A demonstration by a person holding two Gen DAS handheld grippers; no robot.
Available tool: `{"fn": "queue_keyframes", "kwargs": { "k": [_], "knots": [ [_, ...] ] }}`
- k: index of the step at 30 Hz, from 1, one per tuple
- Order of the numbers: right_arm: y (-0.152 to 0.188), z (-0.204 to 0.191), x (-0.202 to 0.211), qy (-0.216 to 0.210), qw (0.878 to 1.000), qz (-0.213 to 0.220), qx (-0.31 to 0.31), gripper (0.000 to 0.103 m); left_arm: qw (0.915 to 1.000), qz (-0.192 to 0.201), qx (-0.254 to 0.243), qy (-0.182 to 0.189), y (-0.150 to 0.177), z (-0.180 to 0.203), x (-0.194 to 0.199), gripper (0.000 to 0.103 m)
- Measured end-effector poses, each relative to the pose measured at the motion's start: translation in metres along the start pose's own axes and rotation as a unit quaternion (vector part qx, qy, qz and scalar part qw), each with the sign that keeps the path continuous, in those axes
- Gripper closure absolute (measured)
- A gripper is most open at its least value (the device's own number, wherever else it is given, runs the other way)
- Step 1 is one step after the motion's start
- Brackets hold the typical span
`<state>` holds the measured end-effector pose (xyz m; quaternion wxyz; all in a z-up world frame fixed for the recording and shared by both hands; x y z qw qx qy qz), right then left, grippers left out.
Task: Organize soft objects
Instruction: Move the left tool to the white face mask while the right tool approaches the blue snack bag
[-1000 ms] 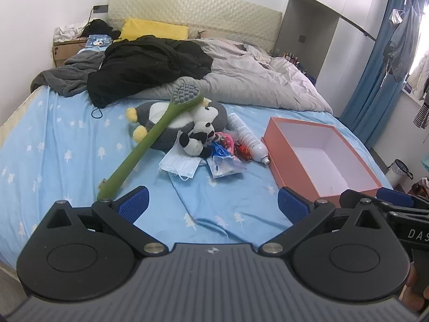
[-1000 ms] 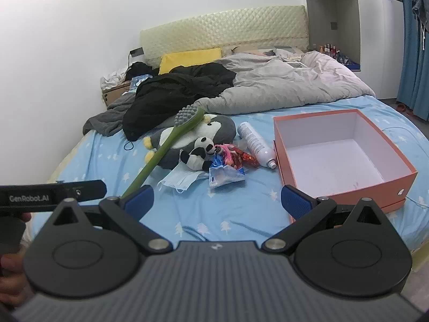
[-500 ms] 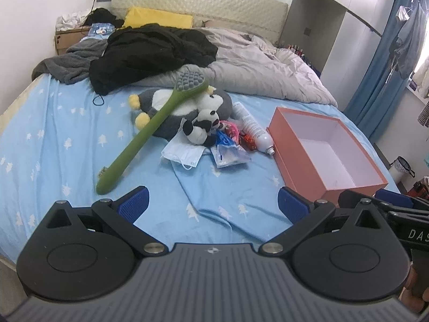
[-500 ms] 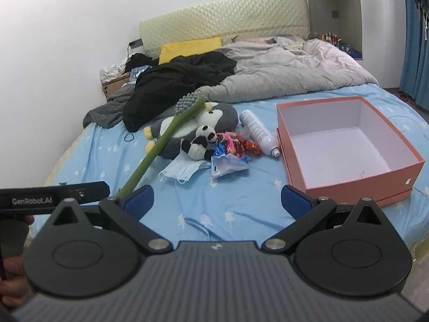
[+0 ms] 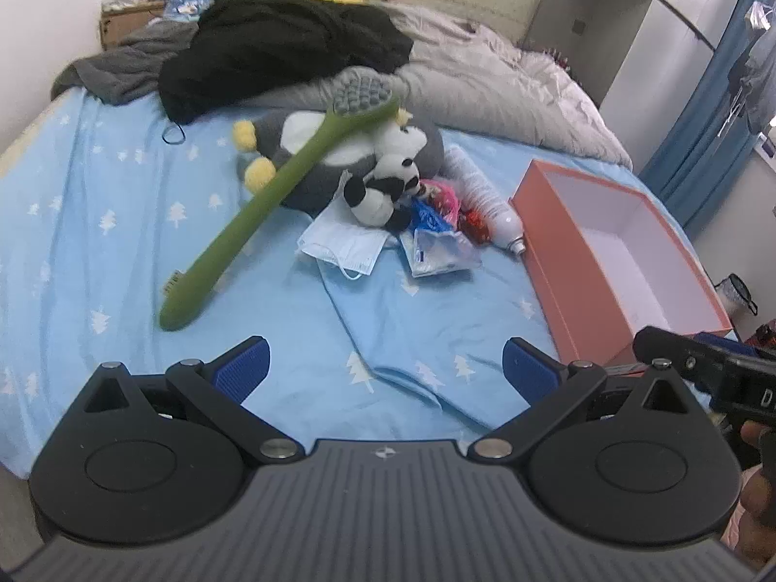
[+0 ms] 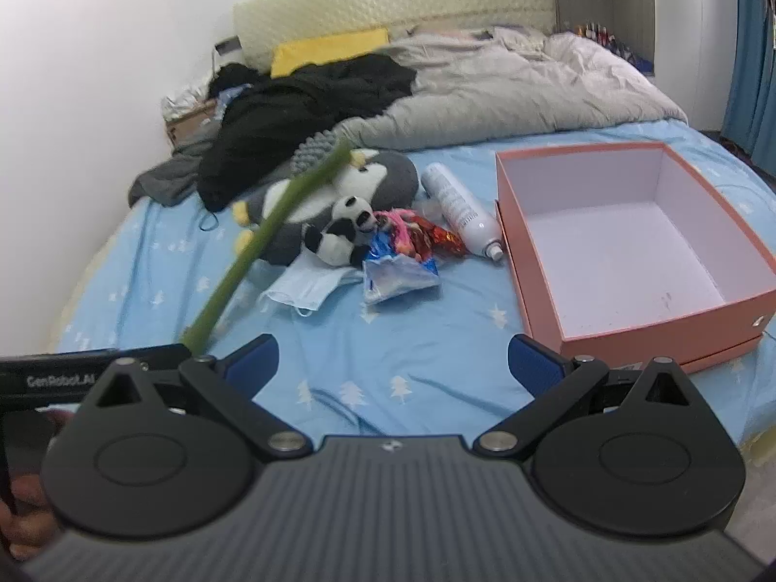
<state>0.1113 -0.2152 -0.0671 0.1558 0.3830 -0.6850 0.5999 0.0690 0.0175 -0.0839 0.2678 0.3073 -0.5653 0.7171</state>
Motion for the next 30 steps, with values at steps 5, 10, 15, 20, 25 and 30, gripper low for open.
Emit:
{"fn": "queue_keyframes", "kwargs": {
  "k": [5, 10, 15, 20, 25, 30],
  "knots": [
    [-0.013, 0.003, -0.034, -0.014, 1.000, -0.014, -0.014, 0.003, 0.9995, -0.025, -0.019, -0.001, -0.011, -0.007, -0.046, 0.000],
    [-0.026, 0.005, -0.075, -0.024, 0.999, -0.037, -0.024, 0.019, 0.9982, -0.035, -0.049, 0.002, -0.019, -0.009, -0.091, 0.000],
    [-0.033, 0.005, -0.116, -0.020, 0.998, -0.059, -0.021, 0.022, 0.9958, -0.044, -0.078, 0.019, -0.023, -0.009, -0.135, 0.001],
    [-0.039, 0.007, -0.155, -0.021, 0.997, -0.074, -0.023, 0.022, 0.9942, -0.049, -0.094, 0.018, -0.030, -0.013, -0.175, 0.002],
    [-0.050, 0.003, -0.197, -0.007, 0.997, -0.075, -0.004, 0.021, 0.9907, -0.046, -0.128, 0.007, -0.042, -0.015, -0.213, 0.008],
    [-0.059, -0.001, -0.237, -0.029, 0.995, -0.095, -0.004, 0.022, 0.9865, -0.052, -0.156, -0.006, -0.052, -0.020, -0.250, 0.014]
  ]
}}
Point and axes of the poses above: each gripper's, at about its wrist camera, not at the fingertips, and x roughly against the way its jaws point, z to its right, y to its underside, the point moved 2 cm from there along -x, roughly the way its jaws point, and after that the axes turned 4 degrees about -x, right-handed, at the moved point
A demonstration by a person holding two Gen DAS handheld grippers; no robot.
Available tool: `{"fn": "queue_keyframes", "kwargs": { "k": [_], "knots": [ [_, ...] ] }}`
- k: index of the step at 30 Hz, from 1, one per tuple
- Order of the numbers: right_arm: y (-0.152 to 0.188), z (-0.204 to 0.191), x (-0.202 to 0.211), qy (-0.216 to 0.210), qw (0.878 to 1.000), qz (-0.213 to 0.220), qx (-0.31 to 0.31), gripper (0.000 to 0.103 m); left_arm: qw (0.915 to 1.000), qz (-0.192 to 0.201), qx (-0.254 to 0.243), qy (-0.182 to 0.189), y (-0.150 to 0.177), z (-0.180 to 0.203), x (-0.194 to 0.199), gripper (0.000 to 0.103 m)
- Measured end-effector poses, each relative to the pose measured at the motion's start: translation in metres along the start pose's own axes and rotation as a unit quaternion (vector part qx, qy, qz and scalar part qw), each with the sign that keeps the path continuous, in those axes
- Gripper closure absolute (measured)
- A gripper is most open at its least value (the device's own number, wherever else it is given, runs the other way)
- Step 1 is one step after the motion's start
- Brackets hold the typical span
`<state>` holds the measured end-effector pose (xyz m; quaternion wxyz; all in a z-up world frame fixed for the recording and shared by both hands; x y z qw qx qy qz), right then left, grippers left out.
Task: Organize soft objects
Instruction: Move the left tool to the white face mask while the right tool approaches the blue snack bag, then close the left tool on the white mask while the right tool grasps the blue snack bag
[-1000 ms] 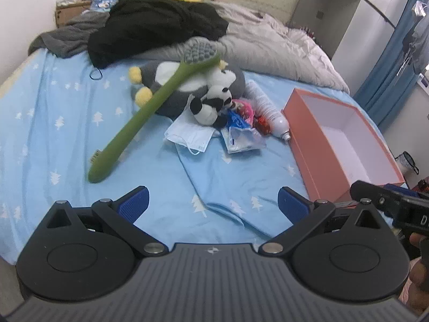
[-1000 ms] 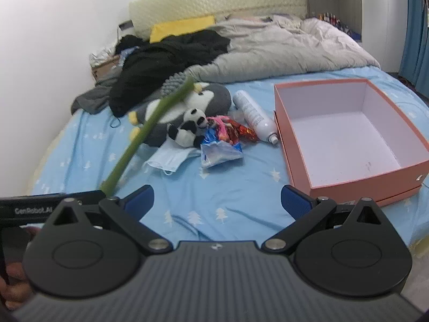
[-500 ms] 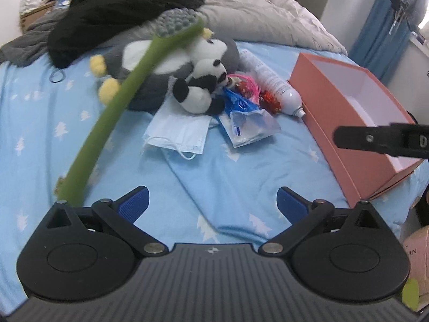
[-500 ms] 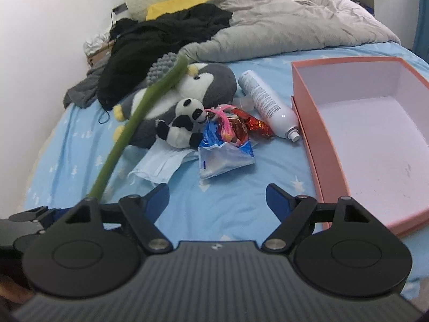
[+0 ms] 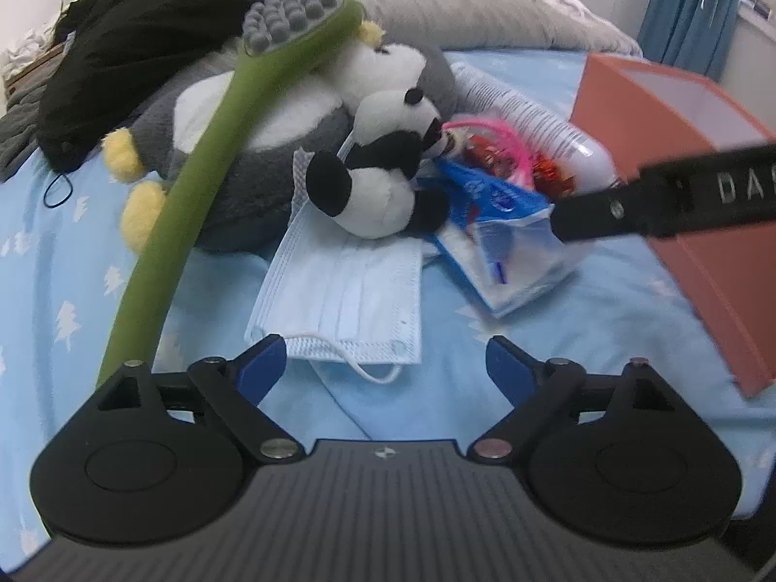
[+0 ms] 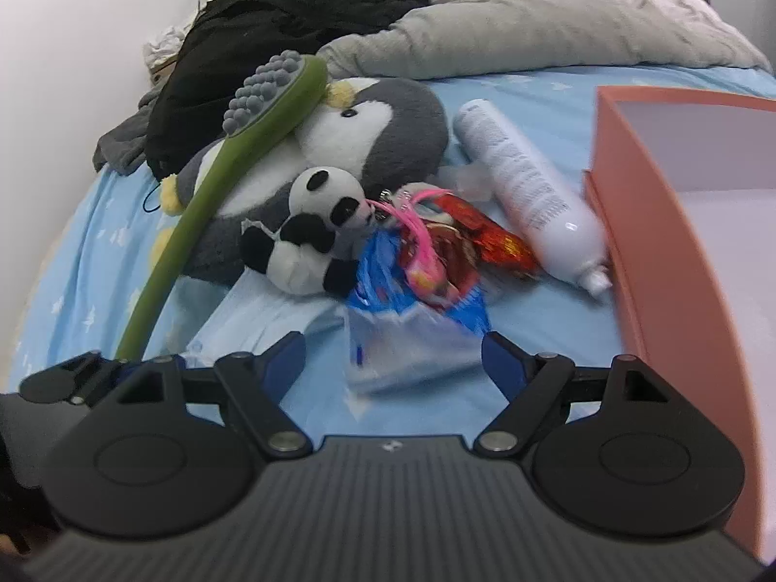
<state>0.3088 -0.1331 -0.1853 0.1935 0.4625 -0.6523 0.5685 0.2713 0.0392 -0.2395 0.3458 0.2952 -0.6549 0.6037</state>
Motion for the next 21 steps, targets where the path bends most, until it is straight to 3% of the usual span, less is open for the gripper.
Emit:
{"fn": "queue_keyframes", "kwargs": {
  "k": [5, 9, 12, 14, 17, 21],
  "knots": [
    [-0.013, -0.003, -0.031, -0.006, 1.000, -0.010, 0.002, 0.028, 0.9992, -0.010, -0.035, -0.013, -0.002, -0.001, -0.027, 0.023],
    [-0.014, -0.005, -0.052, -0.001, 1.000, -0.023, 0.013, 0.036, 0.9982, -0.013, -0.053, -0.026, -0.003, -0.001, -0.043, 0.039],
    [-0.013, -0.003, -0.061, 0.006, 0.999, -0.032, 0.018, 0.051, 0.9982, -0.016, -0.047, -0.034, -0.003, -0.004, -0.048, 0.057],
    [-0.012, -0.001, -0.062, 0.005, 0.999, -0.037, 0.015, 0.069, 0.9984, -0.012, -0.040, -0.037, -0.004, -0.008, -0.046, 0.070],
    [-0.013, 0.000, -0.056, -0.005, 0.999, -0.038, 0.012, 0.085, 0.9995, -0.002, -0.014, -0.029, -0.008, -0.016, -0.037, 0.086],
    [-0.010, -0.004, -0.042, -0.009, 0.999, -0.027, 0.020, 0.091, 0.9998, 0.013, 0.011, -0.014, -0.011, -0.019, -0.019, 0.093]
  ]
}}
Point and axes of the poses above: each gripper's, at about its wrist camera, not at the fingertips, and x roughly against the way its jaws point, z to its right, y to its underside, the point moved 2 cm from there along -x, roughly the way its jaws point, and after that the axes turned 4 degrees about -x, right-handed, at the moved point
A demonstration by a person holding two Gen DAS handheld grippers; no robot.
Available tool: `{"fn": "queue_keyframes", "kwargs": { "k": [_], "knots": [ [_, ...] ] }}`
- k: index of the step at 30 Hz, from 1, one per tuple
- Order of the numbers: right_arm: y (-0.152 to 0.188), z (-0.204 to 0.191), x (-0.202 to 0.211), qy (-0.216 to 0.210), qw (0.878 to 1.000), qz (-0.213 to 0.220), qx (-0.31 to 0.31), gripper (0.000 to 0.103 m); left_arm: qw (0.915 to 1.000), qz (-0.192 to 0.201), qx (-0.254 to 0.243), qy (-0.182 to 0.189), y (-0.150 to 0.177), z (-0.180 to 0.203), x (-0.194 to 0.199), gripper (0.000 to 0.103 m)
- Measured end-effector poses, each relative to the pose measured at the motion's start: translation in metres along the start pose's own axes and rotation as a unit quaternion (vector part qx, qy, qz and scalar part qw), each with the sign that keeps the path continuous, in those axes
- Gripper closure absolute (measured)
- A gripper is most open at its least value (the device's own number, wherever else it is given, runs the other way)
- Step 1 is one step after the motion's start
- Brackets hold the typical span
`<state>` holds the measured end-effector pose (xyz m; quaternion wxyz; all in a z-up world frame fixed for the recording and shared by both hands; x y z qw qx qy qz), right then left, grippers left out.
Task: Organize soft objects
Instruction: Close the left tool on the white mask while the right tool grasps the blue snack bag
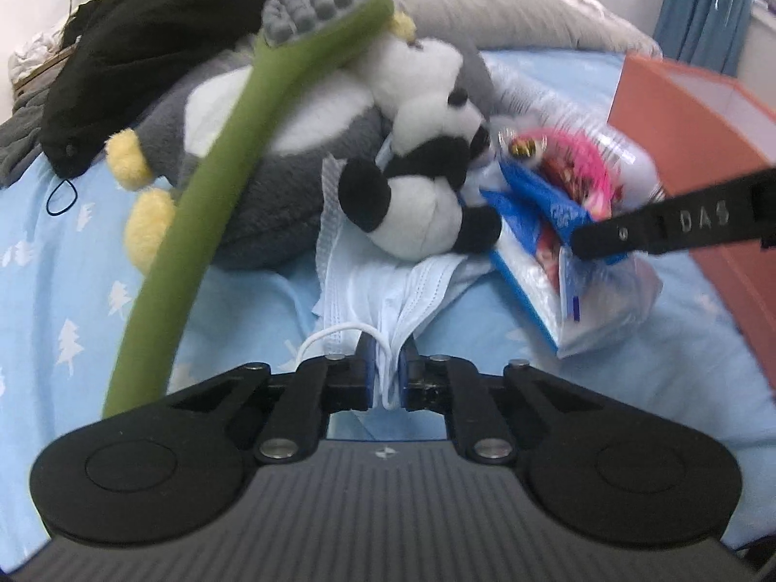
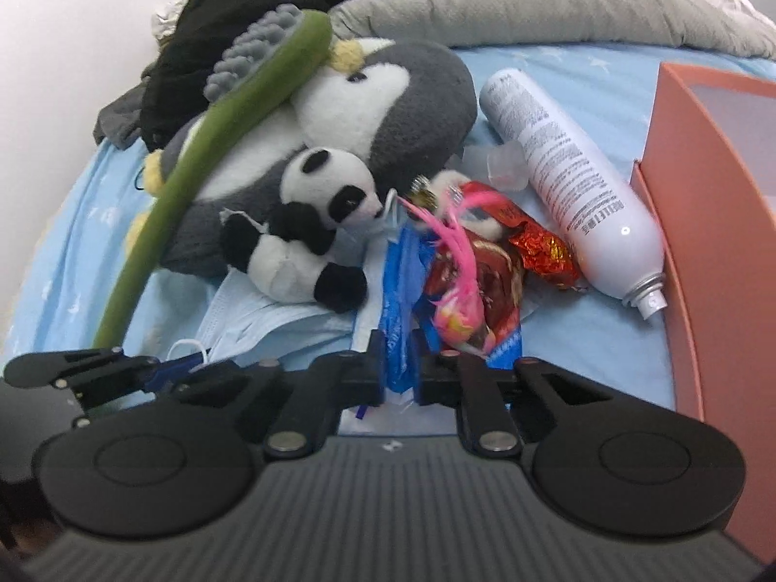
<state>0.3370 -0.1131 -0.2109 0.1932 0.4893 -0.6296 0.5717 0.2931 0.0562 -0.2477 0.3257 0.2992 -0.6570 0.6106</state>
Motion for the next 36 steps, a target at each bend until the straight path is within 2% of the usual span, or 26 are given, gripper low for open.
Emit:
{"fn": "queue_keyframes", "kwargs": {
  "k": [9, 15, 27, 36],
  "knots": [
    [0.009, -0.006, 0.046, -0.009, 1.000, 0.022, -0.001, 0.095, 0.9969, 0.020, 0.063, 0.042, 0.005, 0.007, 0.057, 0.097],
    [0.029, -0.013, 0.078, -0.014, 1.000, 0.027, 0.006, 0.095, 0.9938, 0.024, 0.095, 0.052, 0.024, 0.022, 0.094, 0.097],
    [0.101, -0.022, 0.109, -0.010, 1.000, 0.006, 0.007, 0.095, 0.9911, -0.006, 0.122, 0.054, 0.093, 0.039, 0.145, 0.098],
    [0.136, -0.014, 0.112, 0.004, 1.000, -0.006, -0.019, 0.092, 0.9901, -0.049, 0.118, 0.058, 0.128, 0.042, 0.153, 0.098]
  ]
}}
Point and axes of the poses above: each gripper's, at about its wrist camera, not at the fingertips, and x roughly against the way its jaws point, z to its right, y to its underside, the point moved 2 cm from there along -x, roughly the way its jaws point, and after that the axes turned 4 degrees about -x, right-handed, at the moved point
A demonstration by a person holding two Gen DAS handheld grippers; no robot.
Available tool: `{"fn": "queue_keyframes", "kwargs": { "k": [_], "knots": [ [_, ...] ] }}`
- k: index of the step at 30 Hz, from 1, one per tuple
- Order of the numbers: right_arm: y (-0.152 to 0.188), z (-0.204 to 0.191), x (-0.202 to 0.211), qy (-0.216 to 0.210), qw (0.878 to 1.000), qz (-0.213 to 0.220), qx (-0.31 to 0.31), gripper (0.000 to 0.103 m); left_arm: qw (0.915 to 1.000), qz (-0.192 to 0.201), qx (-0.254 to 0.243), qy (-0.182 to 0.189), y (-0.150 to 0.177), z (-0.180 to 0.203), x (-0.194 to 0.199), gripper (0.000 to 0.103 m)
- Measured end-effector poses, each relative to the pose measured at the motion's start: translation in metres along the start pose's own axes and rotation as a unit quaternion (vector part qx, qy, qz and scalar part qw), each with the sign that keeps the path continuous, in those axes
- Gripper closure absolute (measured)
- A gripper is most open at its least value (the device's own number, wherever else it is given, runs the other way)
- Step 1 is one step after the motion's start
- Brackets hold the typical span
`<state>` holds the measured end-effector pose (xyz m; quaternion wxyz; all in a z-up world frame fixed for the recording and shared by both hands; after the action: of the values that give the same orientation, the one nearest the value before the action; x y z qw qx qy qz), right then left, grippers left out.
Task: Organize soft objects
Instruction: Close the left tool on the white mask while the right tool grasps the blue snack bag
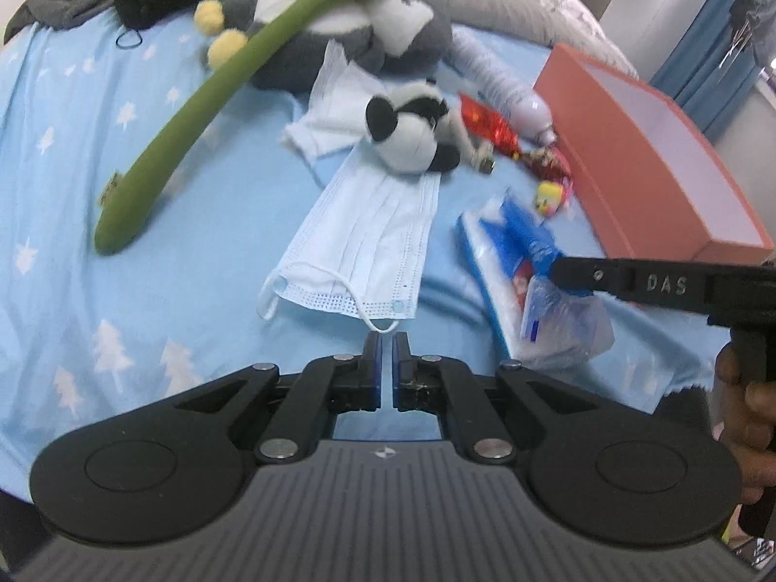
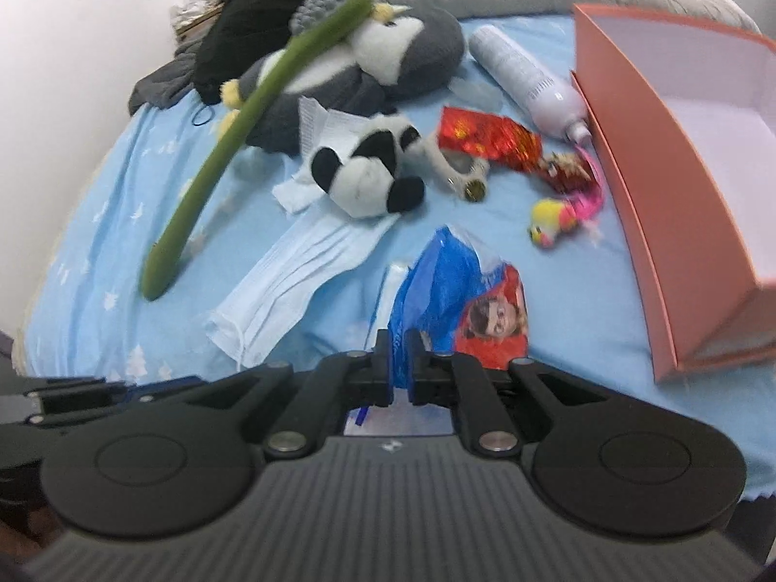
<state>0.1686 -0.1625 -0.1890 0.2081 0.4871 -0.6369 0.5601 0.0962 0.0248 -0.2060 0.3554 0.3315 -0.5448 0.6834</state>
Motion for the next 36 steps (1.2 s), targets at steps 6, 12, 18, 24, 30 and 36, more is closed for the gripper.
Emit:
{"fn": "queue_keyframes", "kwargs": {
  "k": [6, 12, 18, 24, 30, 36],
  "knots": [
    [-0.001, 0.011, -0.002, 0.000, 0.999, 0.003, -0.037, 0.060, 0.9994, 0.015, -0.029, 0.011, -0.016, 0.005, 0.007, 0.053],
    [-0.009, 0.014, -0.012, -0.004, 0.999, 0.004, -0.037, 0.056, 0.9976, 0.023, -0.065, -0.005, -0.046, 0.011, -0.021, 0.032],
    [-0.013, 0.022, -0.031, -0.001, 0.999, -0.011, -0.044, 0.056, 0.9960, -0.016, -0.087, -0.012, -0.067, 0.004, -0.077, 0.029],
    [-0.017, 0.028, -0.048, -0.011, 0.999, -0.027, -0.042, 0.056, 0.9937, -0.042, -0.101, -0.027, -0.075, -0.002, -0.116, 0.029],
    [-0.016, 0.025, -0.065, -0.012, 0.998, -0.047, -0.027, 0.065, 0.9945, -0.045, -0.089, -0.033, -0.075, -0.009, -0.127, 0.048],
    [-0.020, 0.024, -0.068, -0.008, 0.999, -0.044, -0.017, 0.088, 0.9966, -0.040, -0.063, -0.033, -0.078, -0.017, -0.124, 0.092]
  ]
}}
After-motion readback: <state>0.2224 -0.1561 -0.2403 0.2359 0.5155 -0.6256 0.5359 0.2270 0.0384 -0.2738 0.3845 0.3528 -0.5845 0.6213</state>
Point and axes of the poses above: each gripper's, at about its wrist camera, not at the fingertips, and x roughly against the way its jaws point, z to its right, y to its underside, the point moved 2 cm from there along -x, roughly the way its jaws point, and after that the axes turned 4 degrees about -x, right-handed, at the moved point
